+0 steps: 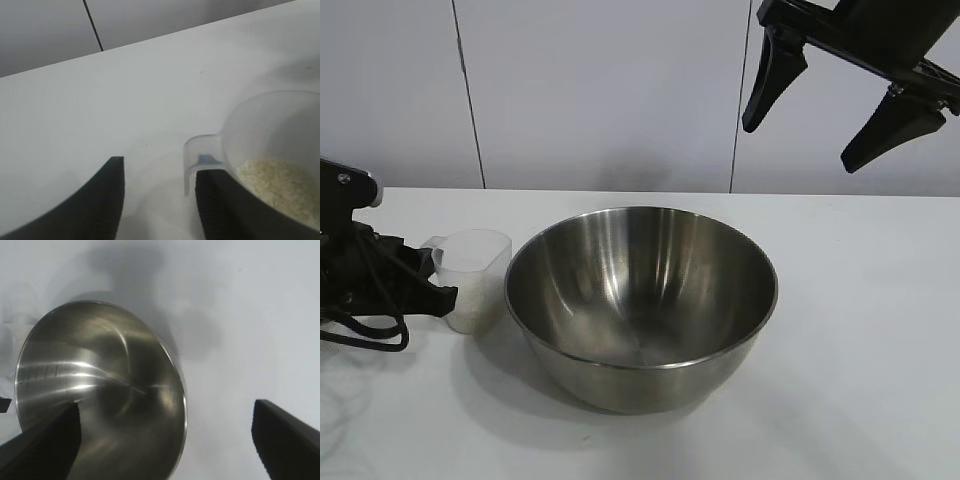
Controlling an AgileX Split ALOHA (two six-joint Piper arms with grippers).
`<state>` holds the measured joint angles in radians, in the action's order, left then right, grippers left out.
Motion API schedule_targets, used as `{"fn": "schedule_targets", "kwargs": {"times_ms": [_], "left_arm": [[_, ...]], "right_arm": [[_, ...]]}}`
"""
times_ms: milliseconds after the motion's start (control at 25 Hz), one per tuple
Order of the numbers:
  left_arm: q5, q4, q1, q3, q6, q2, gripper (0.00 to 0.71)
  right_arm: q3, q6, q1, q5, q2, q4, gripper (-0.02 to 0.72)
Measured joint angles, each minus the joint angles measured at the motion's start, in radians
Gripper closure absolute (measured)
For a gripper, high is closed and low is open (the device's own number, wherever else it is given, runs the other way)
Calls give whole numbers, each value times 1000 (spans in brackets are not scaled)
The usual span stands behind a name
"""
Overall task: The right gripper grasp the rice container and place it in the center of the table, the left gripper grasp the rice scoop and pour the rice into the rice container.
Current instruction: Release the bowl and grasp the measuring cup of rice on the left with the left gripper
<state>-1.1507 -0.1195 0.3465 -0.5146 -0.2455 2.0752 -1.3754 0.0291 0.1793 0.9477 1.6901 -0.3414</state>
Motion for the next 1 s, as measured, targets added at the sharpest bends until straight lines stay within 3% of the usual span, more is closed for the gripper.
{"fn": "schedule_targets", "kwargs": {"times_ms": [120,320,480,1000], "left_arm": [[0,10,0,0,6,0,567],[0,37,0,0,8,0,602],[0,46,0,0,15,0,686],[0,105,0,0,49,0,697]], "right_arm": [[0,0,0,0,0,0,61],[0,-1,0,0,0,0,61],[0,-1,0,2,0,0,61],[0,-1,0,15,0,0,61]]}}
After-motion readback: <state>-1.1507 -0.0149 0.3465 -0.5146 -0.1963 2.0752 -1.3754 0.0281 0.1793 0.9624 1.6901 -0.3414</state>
